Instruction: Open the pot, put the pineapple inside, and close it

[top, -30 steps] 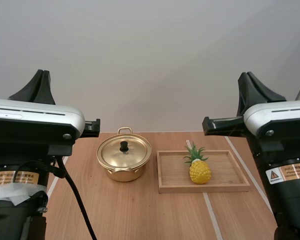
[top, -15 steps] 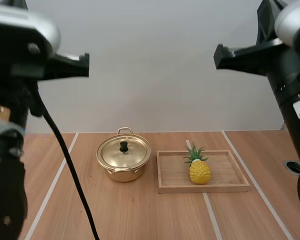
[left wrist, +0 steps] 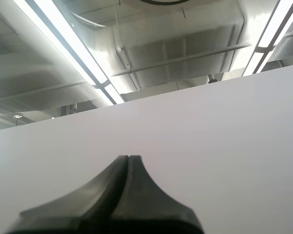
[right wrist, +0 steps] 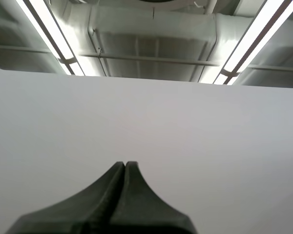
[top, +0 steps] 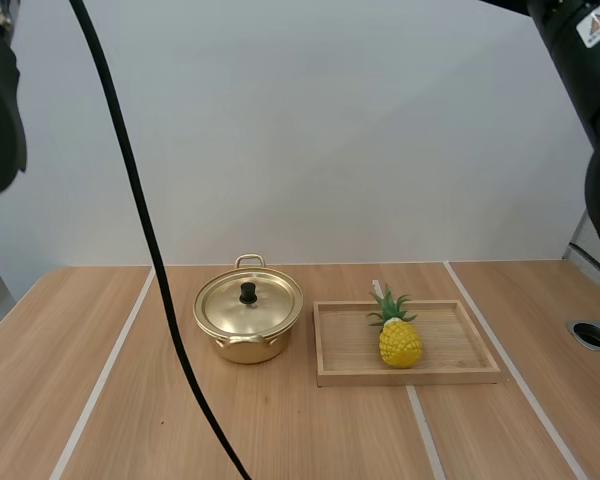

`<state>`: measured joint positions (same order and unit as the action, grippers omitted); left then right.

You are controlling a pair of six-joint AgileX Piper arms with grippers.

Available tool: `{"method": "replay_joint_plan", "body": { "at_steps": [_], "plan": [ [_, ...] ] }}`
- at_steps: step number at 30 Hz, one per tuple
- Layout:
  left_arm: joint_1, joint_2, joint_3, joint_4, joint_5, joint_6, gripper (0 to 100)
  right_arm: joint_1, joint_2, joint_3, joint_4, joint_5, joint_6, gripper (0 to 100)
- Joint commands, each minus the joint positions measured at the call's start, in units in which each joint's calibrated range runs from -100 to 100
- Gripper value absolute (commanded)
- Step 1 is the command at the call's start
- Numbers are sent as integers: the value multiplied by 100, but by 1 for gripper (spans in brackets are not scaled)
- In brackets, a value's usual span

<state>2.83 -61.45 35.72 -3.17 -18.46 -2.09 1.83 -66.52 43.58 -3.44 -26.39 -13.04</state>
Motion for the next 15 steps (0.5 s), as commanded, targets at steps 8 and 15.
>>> {"method": "replay_joint_plan", "body": {
  "at_steps": [8,15],
  "plan": [
    [0,688,-914,-92,1479,-123,0,-16,750,-708,14,838,-63,0],
    [0,749,-1250,-92,1543,-197,0,-16,894,-1006,-34,875,-75,0]
  ]
}}
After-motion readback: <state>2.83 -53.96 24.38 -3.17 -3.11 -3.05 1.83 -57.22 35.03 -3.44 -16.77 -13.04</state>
